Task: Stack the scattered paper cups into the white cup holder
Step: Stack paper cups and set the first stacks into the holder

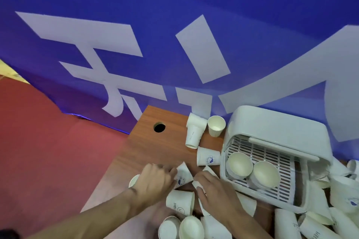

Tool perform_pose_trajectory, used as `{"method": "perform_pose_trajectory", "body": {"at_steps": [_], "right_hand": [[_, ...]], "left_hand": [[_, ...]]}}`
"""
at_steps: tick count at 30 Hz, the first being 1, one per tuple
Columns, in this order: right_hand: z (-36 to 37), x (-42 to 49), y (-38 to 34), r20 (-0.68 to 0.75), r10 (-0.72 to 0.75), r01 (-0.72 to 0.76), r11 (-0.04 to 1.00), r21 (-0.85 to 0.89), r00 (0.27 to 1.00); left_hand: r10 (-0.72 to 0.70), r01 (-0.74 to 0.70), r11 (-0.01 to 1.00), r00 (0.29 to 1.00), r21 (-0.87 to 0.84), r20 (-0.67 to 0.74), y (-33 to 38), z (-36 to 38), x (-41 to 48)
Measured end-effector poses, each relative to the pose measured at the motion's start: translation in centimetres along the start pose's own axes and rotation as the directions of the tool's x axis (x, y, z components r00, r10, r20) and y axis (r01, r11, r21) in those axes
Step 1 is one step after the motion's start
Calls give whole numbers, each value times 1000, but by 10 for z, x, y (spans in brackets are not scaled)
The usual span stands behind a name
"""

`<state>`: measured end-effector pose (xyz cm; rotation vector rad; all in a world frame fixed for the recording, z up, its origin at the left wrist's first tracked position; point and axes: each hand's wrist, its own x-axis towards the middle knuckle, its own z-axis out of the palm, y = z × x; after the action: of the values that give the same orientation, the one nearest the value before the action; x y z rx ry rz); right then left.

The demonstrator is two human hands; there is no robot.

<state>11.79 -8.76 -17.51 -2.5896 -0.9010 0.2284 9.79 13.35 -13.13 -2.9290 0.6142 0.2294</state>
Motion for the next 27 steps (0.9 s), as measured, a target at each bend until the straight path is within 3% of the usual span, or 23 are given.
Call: {"method": "perform_pose_trajectory", "body": {"at_steps": [6, 9, 12, 17, 21, 24, 27], "right_hand": [[24, 43, -25, 101, 177, -174, 984, -39, 979], [30, 56, -26, 122, 280, -276, 960, -51, 952], [39, 65, -25, 145, 366, -366, 930, -27, 919], [50, 71, -21, 239, 522, -572, 771, 278, 819], [50, 70, -19, 216, 552, -588, 695, 414, 805], [35, 68, -21, 196, 576, -598, 680, 424, 793], [11, 63, -27, 123, 576, -579, 738, 347, 808]], "left_hand": [[-205, 205, 979, 970, 14, 133, -33, 21, -48], [-224, 235, 972, 934, -7, 277, -35, 26, -56], [-312, 340, 937, 917, -77, 249, -37, 45, -56], [-236, 262, 963, 933, -61, 270, -38, 42, -49], [-226, 248, 967, 935, -50, 273, -33, 51, -50], [-175, 191, 981, 952, -38, 252, -34, 36, -50], [-162, 160, 987, 955, 30, 248, -35, 8, -50]]}}
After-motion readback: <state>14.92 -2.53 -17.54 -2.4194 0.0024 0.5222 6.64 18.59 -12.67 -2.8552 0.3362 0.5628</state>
